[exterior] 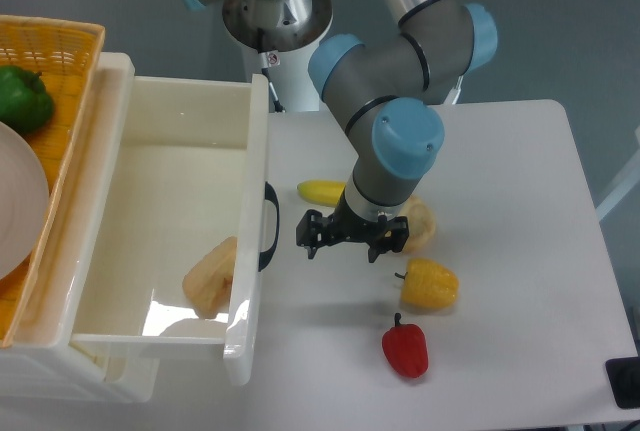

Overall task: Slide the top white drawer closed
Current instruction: 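Move the gripper toward the open white drawer's front panel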

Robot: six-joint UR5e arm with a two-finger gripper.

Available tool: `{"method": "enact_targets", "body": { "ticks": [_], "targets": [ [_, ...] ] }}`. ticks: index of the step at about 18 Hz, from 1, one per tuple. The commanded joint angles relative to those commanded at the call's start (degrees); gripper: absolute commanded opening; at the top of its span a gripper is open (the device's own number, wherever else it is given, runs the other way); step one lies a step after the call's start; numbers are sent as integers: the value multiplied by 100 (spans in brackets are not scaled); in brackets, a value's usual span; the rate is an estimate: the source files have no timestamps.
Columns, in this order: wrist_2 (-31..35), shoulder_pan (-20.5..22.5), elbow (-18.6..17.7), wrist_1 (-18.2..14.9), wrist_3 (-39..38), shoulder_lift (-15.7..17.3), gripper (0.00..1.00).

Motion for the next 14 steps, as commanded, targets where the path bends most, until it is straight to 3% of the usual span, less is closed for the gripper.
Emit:
{"method": "enact_targets", "body": {
  "ticks": [14],
  "targets": [
    [-53,-88,-44,-44,0,35,100]
  ]
}}
